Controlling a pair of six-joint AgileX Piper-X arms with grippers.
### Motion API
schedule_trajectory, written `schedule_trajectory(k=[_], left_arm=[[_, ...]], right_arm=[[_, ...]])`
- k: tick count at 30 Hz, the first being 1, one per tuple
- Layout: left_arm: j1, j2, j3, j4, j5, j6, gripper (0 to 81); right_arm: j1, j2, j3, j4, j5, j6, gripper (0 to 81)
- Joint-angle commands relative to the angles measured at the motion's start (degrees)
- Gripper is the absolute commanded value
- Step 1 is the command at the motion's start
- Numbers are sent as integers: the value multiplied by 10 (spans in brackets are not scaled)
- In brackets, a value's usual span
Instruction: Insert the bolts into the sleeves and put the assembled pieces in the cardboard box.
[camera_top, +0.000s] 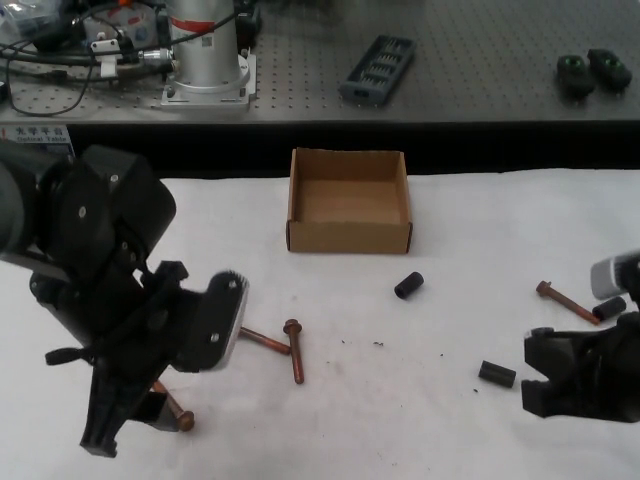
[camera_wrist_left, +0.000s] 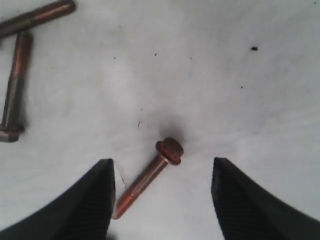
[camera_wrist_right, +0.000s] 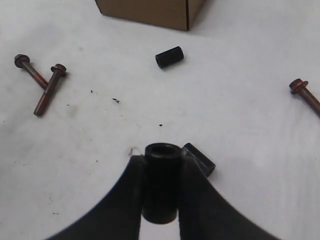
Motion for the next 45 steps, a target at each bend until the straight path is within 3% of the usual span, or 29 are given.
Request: schedule_trajectory(k=[1, 7, 20, 22, 24, 26, 29, 31, 37, 40, 45], left_arm=[[-3, 1, 15, -33, -12, 63, 420], [-3, 1, 51, -106, -48, 123, 420], [-3, 65, 71, -174, -63, 132, 413], [-3, 77, 71, -166, -87, 132, 340], [-3, 83, 71, -155, -99, 132, 201], [-3, 83, 71, -143, -95, 125, 0], [-8, 77, 69, -145, -81, 55, 4], [-11, 68, 66, -158, -37, -4, 6], [-8, 1, 64, -319, 296, -344, 6], [-10, -31, 64, -419, 394, -477, 6], [-10, -77, 64, -498, 569, -534, 6]], right_arm=[[1, -7, -2, -15, -5, 4, 66], [1, -7, 1, -26, -9, 4, 66], [1, -7, 1, -27, -62, 4, 66], [1, -7, 1, -29, -62, 4, 66], [1, -7, 1, -31, -62, 4, 66], [1, -7, 1, -37, -62, 4, 66], [1, -7, 1, -53, -70, 4, 66], [1, -7, 1, -69, -89, 3, 66], [18, -7, 24, -153, -140, -48, 66], [36, -8, 74, -274, -145, -55, 66], [52, 15, 169, -469, -151, -137, 66]])
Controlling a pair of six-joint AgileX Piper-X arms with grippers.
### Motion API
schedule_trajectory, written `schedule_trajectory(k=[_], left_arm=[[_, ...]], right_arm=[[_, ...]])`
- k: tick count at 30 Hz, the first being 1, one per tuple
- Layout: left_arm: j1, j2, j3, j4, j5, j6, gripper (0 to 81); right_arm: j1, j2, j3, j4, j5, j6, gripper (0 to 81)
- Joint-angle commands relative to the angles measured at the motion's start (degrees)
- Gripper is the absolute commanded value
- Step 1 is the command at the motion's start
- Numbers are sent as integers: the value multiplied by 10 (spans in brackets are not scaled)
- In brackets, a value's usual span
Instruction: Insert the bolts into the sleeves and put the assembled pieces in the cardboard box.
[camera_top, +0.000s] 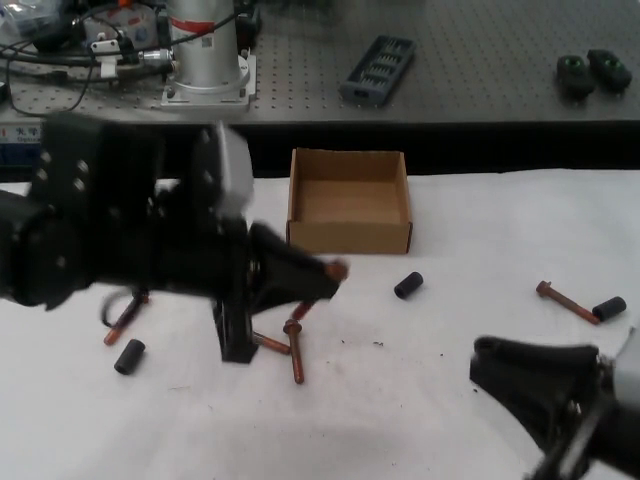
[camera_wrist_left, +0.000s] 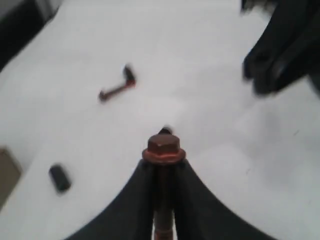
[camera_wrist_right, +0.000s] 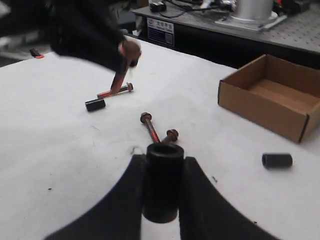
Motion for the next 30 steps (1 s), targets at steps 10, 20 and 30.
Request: schedule_trajectory(k=[10, 20, 30], left_arm=[[-37, -62, 34, -77, 223, -32, 6], [-61, -62, 35, -210, -2, -281, 6], [-97, -62, 42, -308, -93, -499, 6]], right_arm=[[1, 205, -15, -219, -116, -19, 66], [1, 349, -22, -420, -176, 20, 66], [1, 350, -22, -473, -193, 29, 66]])
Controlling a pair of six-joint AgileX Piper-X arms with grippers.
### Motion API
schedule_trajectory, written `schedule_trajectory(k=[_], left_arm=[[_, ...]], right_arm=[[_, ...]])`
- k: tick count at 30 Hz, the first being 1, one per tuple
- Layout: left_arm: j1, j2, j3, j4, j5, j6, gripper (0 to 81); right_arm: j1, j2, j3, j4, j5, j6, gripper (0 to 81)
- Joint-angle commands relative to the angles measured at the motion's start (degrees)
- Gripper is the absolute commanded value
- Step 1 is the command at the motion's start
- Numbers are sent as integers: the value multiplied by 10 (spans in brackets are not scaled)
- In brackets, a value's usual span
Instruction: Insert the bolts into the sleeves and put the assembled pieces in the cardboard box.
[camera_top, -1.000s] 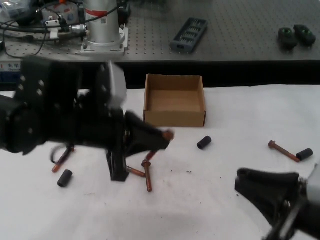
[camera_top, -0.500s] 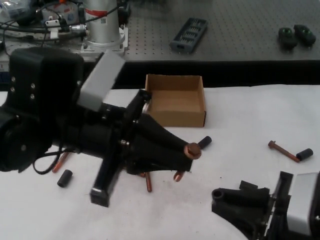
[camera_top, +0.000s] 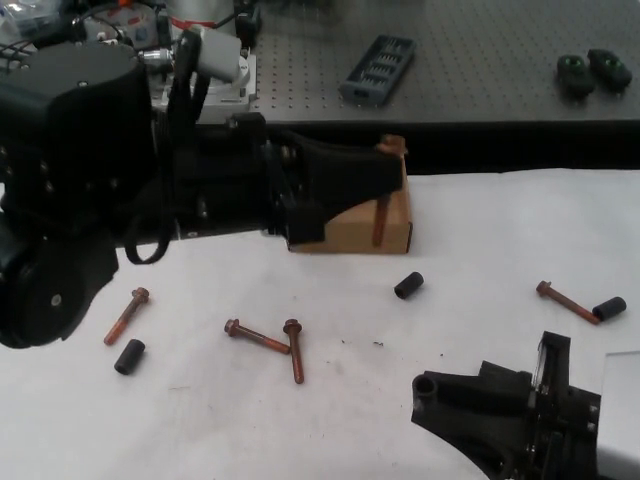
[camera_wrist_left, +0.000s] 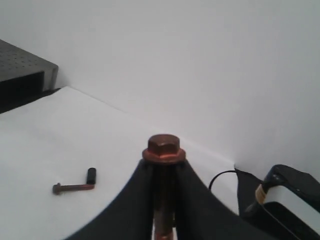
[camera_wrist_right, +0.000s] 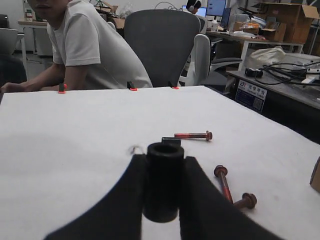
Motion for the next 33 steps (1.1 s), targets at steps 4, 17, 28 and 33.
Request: schedule_trajectory(k=[4, 17, 28, 33], left_arm=[[-63, -5, 18, -30, 5, 86, 6], [-83, 2, 83, -117, -100, 137, 6], [-83, 70, 83, -261, -129, 98, 6], [-83, 73, 83, -261, -129, 98, 6]], right_arm=[[2, 2, -2, -62, 9, 44, 66], [-30, 1, -14, -57, 35, 91, 66], [-35, 2, -91, 80, 36, 70, 66], [-41, 2, -104, 106, 53, 48, 66]])
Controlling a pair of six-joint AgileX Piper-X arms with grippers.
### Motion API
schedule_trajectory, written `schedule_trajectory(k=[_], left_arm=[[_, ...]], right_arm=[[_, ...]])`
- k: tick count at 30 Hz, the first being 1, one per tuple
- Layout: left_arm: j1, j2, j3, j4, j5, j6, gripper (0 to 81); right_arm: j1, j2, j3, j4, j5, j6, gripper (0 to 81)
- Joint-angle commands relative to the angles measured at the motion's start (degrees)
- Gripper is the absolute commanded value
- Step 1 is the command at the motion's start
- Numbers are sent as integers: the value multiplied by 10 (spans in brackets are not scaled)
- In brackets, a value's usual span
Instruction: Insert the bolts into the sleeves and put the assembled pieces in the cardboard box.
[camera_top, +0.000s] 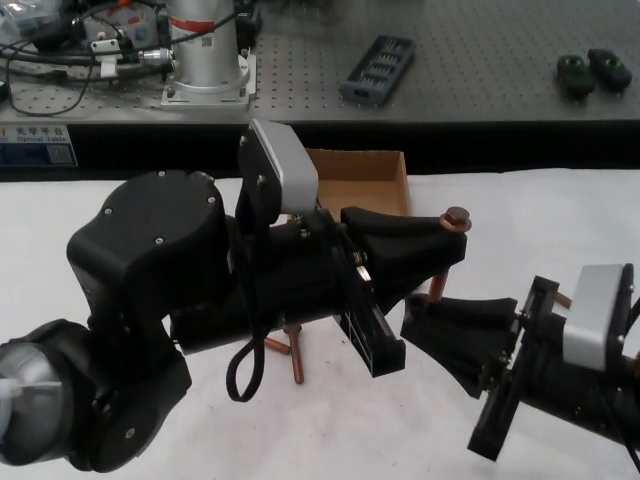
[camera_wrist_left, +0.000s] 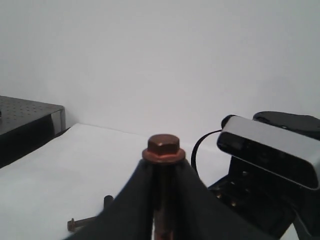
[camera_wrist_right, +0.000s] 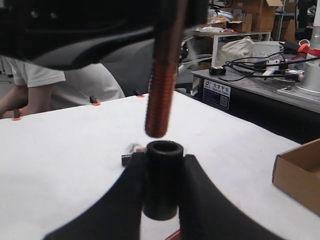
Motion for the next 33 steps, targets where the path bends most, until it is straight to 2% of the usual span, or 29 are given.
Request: schedule_trajectory(k=[1, 13, 33], left_arm=[[2, 0, -3, -21, -4, -7, 6], [8, 2, -3, 9, -4, 2, 6], [8, 2, -3, 28, -30, 9, 6]], right_arm=[[-9, 1, -9, 20, 21, -15, 66], [-19, 1, -8, 10, 20, -14, 66], [-19, 1, -8, 4, -27, -11, 66]])
